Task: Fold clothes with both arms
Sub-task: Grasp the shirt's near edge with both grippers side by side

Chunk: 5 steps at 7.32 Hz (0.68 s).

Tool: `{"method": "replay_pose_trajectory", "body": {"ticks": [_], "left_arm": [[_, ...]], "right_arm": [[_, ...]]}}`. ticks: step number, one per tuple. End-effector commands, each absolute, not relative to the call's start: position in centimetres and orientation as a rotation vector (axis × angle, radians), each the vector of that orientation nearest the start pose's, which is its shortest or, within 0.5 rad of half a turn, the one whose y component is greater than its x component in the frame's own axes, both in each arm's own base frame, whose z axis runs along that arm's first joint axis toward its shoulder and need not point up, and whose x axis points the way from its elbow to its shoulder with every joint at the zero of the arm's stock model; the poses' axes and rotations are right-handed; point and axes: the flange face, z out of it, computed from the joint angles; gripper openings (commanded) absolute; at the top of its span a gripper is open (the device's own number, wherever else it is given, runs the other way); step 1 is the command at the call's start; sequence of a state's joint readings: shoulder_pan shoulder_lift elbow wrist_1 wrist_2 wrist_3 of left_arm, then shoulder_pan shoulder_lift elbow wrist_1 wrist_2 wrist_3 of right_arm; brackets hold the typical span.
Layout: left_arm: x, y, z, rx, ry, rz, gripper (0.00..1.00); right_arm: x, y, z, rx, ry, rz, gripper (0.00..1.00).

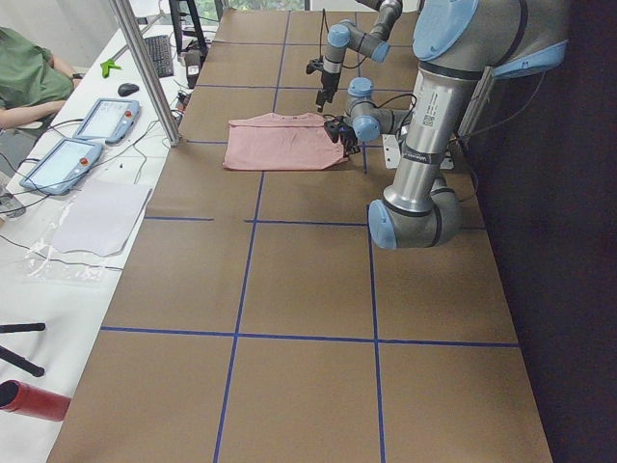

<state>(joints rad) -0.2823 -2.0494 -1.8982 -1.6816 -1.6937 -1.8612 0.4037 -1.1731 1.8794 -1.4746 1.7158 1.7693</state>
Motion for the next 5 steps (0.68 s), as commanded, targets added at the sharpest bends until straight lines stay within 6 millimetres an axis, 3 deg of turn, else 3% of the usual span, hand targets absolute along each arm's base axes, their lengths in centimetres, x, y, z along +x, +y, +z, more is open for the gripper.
{"method": "replay_pose_trajectory", "body": {"ticks": [1, 5], "left_arm": [[53.5, -29.7, 23.0, -0.107, 0.946, -0.493, 0.0], [53.1, -30.5, 22.9, -0.097, 0.949, -0.5, 0.0]], "right_arm": [[-53.5, -32.8, 30.6, -0.071, -0.769, 0.488, 1.0], [-55.4, -31.1, 32.1, -0.088, -0.73, 0.457, 1.0]]}}
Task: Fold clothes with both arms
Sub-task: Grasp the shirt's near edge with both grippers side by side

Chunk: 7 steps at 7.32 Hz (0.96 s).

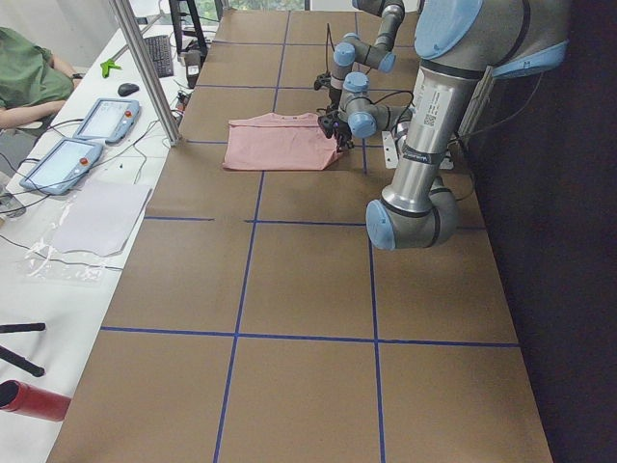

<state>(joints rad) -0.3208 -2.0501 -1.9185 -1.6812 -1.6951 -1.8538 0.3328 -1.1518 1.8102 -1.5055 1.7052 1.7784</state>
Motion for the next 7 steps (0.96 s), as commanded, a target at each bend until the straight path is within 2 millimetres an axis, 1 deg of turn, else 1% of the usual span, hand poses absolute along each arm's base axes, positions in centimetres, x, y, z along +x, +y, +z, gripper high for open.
{"method": "replay_pose_trajectory", "body": {"ticks": [1, 2, 3, 4, 5, 6, 7], "left_arm": [[53.1, -30.6, 23.0, -0.097, 0.947, -0.502, 0.0], [53.0, -30.6, 23.0, -0.096, 0.948, -0.503, 0.0], [52.9, -30.8, 23.1, -0.095, 0.946, -0.506, 0.0], [52.9, -30.8, 23.1, -0.095, 0.946, -0.506, 0.0], [52.9, -30.8, 23.1, -0.095, 0.946, -0.506, 0.0], [52.9, -30.9, 23.1, -0.092, 0.948, -0.508, 0.0], [52.9, -30.9, 23.1, -0.094, 0.946, -0.508, 0.0]], "right_arm": [[-55.6, -30.9, 32.1, -0.09, -0.728, 0.453, 0.95], [-55.6, -30.9, 32.0, -0.092, -0.729, 0.452, 0.75], [-55.6, -30.9, 32.0, -0.092, -0.731, 0.448, 0.5], [-55.5, -30.9, 31.9, -0.091, -0.733, 0.445, 0.27], [-55.5, -31.2, 31.5, -0.091, -0.739, 0.444, 0.14], [-55.4, -31.4, 31.4, -0.09, -0.743, 0.448, 0.06], [-55.3, -31.7, 31.0, -0.089, -0.748, 0.449, 0.03]]}}
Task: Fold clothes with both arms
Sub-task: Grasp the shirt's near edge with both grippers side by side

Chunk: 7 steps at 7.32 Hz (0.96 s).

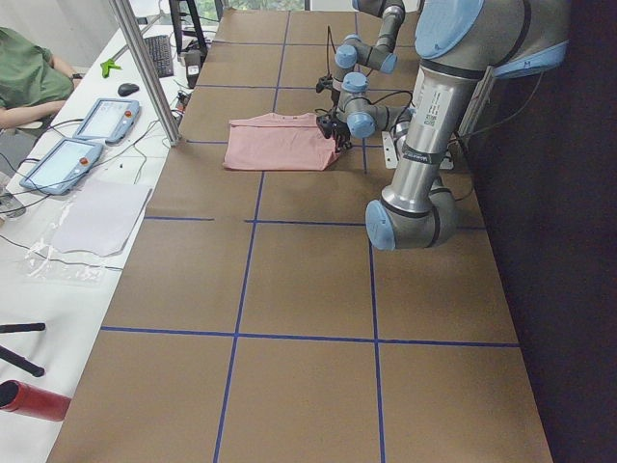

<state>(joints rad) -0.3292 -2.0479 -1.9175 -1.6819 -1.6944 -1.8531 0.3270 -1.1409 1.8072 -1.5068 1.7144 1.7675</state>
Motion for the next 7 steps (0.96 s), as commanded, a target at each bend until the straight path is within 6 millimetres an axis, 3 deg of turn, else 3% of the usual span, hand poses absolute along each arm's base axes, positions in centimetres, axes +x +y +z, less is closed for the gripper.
{"method": "replay_pose_trajectory", "body": {"ticks": [1, 7], "left_arm": [[52.9, -30.9, 23.1, -0.093, 0.946, -0.509, 0.0], [52.9, -30.8, 23.3, -0.092, 0.943, -0.501, 0.0]], "right_arm": [[-55.2, -31.9, 31.0, -0.086, -0.748, 0.451, 0.03], [-54.3, -33.0, 28.3, -0.076, -0.8, 0.465, 0.0]]}}
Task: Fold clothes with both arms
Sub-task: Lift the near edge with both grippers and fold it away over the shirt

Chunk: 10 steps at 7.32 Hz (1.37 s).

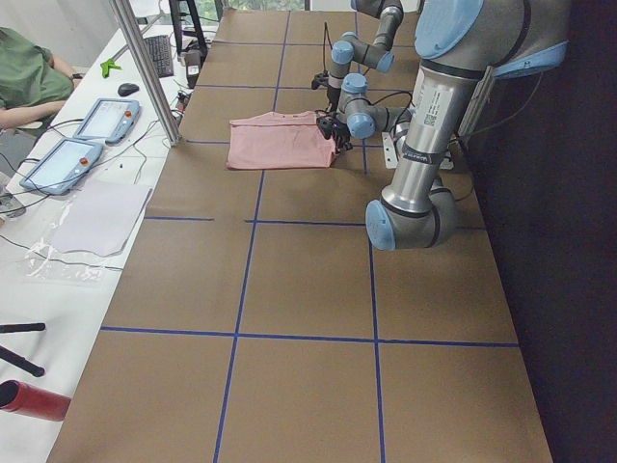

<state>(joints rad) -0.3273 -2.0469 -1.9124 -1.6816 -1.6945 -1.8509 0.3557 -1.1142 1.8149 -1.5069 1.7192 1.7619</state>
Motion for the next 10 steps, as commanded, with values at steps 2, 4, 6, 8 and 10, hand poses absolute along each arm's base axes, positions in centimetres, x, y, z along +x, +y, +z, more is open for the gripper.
{"method": "replay_pose_trajectory", "body": {"ticks": [2, 4, 6, 8, 10], "left_arm": [[52.1, -29.1, 24.3, -0.139, 0.935, -0.468, 0.0], [48.2, -25.4, 24.9, -0.16, 0.937, -0.426, 0.0], [47.6, -21.0, 23.1, -0.201, 0.921, -0.359, 0.0], [48.1, -19.9, 22.8, -0.233, 0.922, -0.33, 0.0], [47.1, -25.0, 22.0, -0.182, 0.946, -0.411, 0.0]], "right_arm": [[-52.6, -32.4, 26.5, -0.078, -0.849, 0.462, 0.0], [-50.3, -30.1, 24.8, -0.105, -0.905, 0.423, 0.0], [-49.5, -26.6, 22.4, -0.136, -0.964, 0.359, 0.0], [-49.7, -25.7, 21.9, -0.143, -0.978, 0.341, 0.0], [-50.2, -28.5, 23.2, -0.097, -0.954, 0.365, 0.0]]}}
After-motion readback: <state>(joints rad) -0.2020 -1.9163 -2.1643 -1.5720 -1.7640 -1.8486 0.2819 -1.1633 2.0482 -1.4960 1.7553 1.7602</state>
